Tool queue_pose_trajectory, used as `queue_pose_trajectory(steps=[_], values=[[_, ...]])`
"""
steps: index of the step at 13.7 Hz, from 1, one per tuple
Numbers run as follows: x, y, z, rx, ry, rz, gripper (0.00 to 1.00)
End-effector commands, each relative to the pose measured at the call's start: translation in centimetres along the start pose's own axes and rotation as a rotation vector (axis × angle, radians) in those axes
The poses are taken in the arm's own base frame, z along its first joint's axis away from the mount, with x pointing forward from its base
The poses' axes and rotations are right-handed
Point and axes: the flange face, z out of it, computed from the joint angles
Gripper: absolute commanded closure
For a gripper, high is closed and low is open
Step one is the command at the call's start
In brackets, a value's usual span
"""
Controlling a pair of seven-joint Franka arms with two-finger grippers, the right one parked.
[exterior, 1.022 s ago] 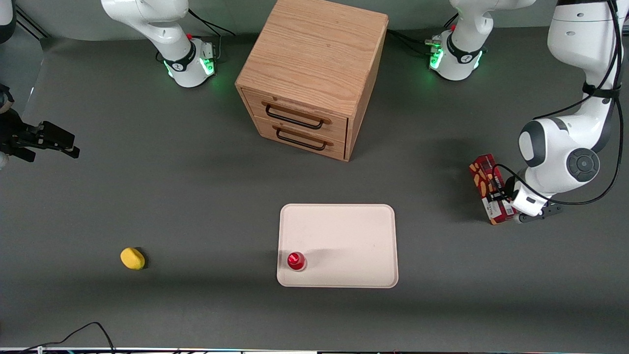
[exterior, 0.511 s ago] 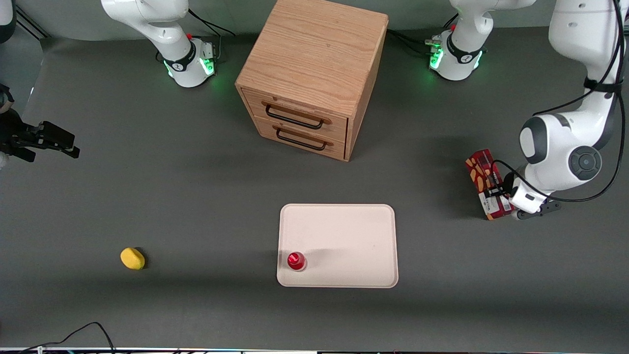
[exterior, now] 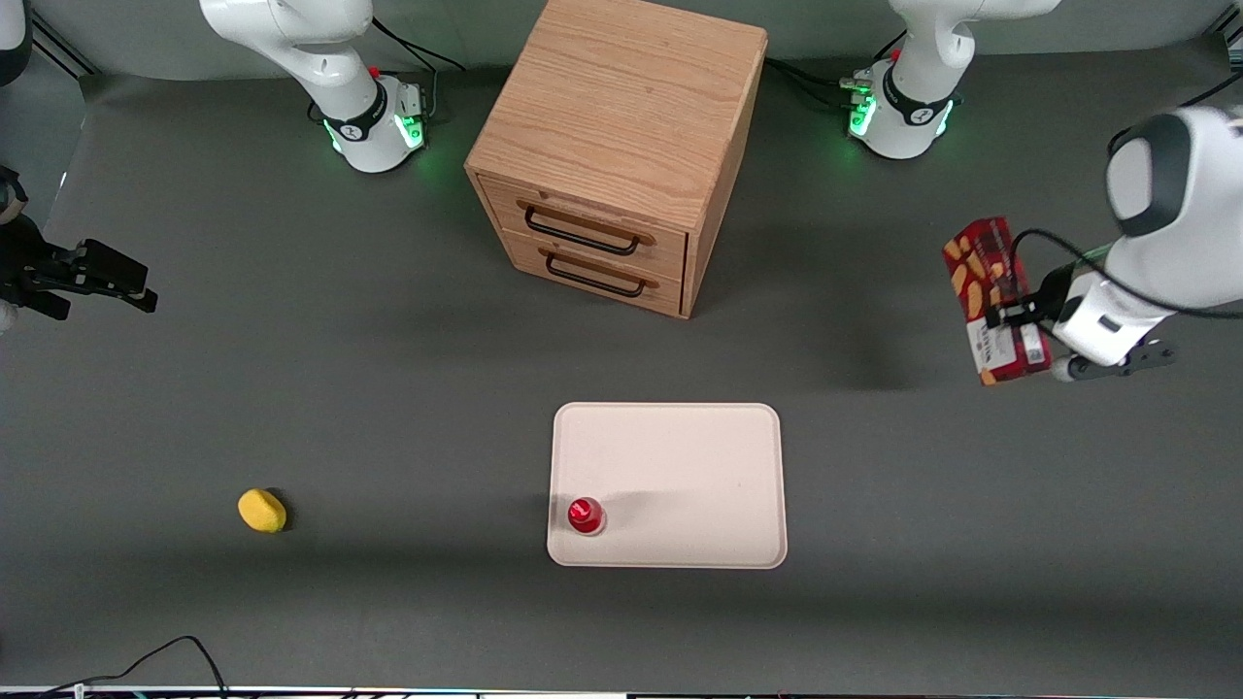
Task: Place red cookie box on tray
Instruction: 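Lift the cookie box with the left gripper toward the cabinet, then carry the cookie box over the cream tray beside the red bottle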
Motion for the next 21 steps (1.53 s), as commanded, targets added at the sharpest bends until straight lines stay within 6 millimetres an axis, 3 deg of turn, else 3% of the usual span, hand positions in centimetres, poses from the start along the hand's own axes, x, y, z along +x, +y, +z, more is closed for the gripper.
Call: queue_pose_trajectory(steps=[1,4,7,9,13,16,18,21], values=[[-1.3,1.3,-6.3,0.034,-0.035,0.015,1.00],[-2.7,6.0,-8.8,0.044,-0.025,-0.024,1.00],[-3.8,13.6,-11.2,0.020,0.015,-0.085,1.00],[-3.4,18.3,-11.4,-0.042,-0.004,-0.159,1.00],[-1.7,28.0,-8.4,-0.103,-0.006,-0.249,1.00],[0.1,33.6,-4.4,-0.184,0.056,-0.292,1.00],[1.8,36.2,-1.9,-0.208,0.095,-0.281,1.00],[5.0,36.7,0.2,-0.201,0.133,-0.166,1.00]])
